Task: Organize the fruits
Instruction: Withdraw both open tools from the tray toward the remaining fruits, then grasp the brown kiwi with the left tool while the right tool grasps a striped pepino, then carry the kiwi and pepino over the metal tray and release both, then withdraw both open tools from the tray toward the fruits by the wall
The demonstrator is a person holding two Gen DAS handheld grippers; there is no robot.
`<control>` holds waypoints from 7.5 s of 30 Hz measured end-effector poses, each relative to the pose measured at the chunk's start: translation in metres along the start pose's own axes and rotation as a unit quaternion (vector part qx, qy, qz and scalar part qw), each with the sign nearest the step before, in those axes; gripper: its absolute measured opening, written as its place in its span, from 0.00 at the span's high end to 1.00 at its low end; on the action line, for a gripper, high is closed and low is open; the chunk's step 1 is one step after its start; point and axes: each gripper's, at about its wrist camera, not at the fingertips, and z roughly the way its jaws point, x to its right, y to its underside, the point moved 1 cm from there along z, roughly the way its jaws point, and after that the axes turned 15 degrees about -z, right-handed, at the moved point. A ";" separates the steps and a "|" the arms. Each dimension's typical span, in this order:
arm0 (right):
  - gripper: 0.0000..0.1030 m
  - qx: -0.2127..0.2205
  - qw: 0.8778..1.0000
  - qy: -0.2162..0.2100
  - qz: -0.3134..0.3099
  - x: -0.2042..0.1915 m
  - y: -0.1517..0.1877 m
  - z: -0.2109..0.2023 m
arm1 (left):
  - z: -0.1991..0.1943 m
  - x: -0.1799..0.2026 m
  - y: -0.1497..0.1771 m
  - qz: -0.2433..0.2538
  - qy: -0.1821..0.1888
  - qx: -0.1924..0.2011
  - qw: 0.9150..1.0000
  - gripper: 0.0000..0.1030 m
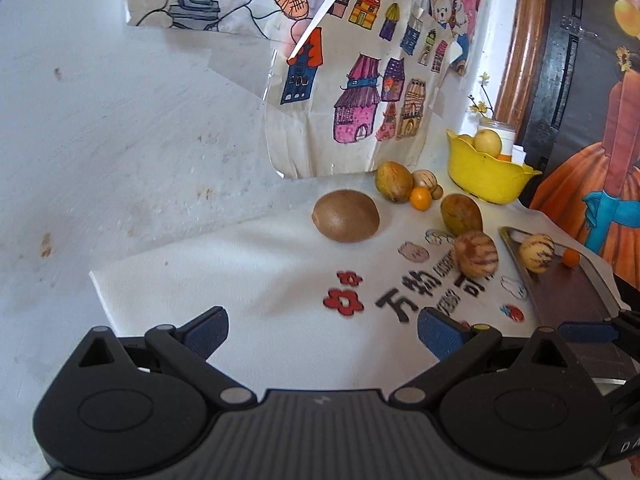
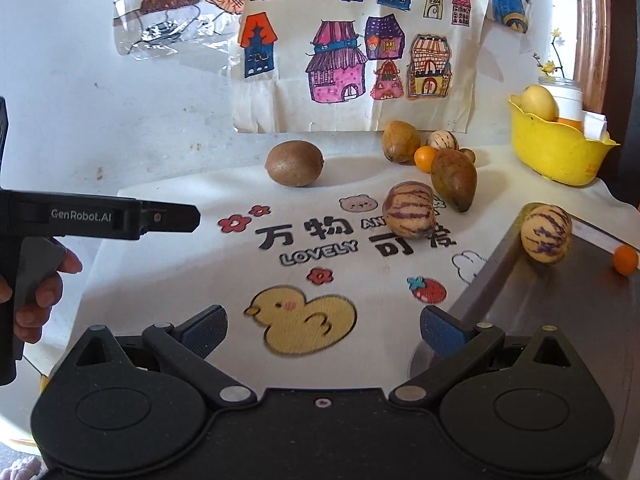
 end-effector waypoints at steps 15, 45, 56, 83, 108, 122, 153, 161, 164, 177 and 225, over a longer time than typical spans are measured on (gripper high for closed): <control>0.01 -0.004 1.000 0.016 -0.001 0.041 -0.032 0.057 | 0.082 0.023 -0.048 0.004 0.010 -0.003 1.000 0.00; 0.17 -0.034 0.998 0.032 0.038 0.070 -0.045 0.108 | 0.148 0.035 -0.060 0.007 -0.015 -0.026 1.000 0.01; 0.26 -0.031 0.998 0.041 0.048 0.073 -0.047 0.112 | 0.148 0.035 -0.060 0.002 -0.005 -0.025 1.000 0.22; 0.56 -0.023 0.993 0.103 0.055 0.056 -0.041 0.086 | 0.116 0.029 -0.039 0.013 0.078 -0.061 0.995 0.33; 0.56 0.000 0.989 0.116 0.092 0.022 -0.017 0.032 | 0.060 0.009 -0.008 -0.016 0.130 -0.078 0.988 0.34; 0.56 0.041 0.991 0.104 0.080 0.017 -0.004 0.003 | 0.039 0.013 -0.002 -0.042 0.117 -0.048 0.991 0.34; 0.56 0.046 0.980 0.169 0.095 0.186 0.049 -0.046 | 0.063 0.176 0.025 0.018 0.177 -0.079 0.981 0.34; 0.56 0.027 0.978 0.179 0.107 0.223 0.052 -0.019 | 0.081 0.206 0.037 0.052 0.189 -0.096 0.976 0.34; 0.56 0.018 0.978 0.176 0.112 0.230 0.052 -0.011 | 0.089 0.212 0.041 0.057 0.186 -0.104 0.975 0.34; 0.56 -0.001 0.979 0.171 0.113 0.234 0.050 -0.003 | 0.103 0.218 0.054 0.071 0.172 -0.119 0.975 0.33; 0.01 0.046 0.975 0.180 0.124 0.104 0.046 -0.141 | -0.026 0.121 0.041 0.012 0.073 -0.042 0.996 0.00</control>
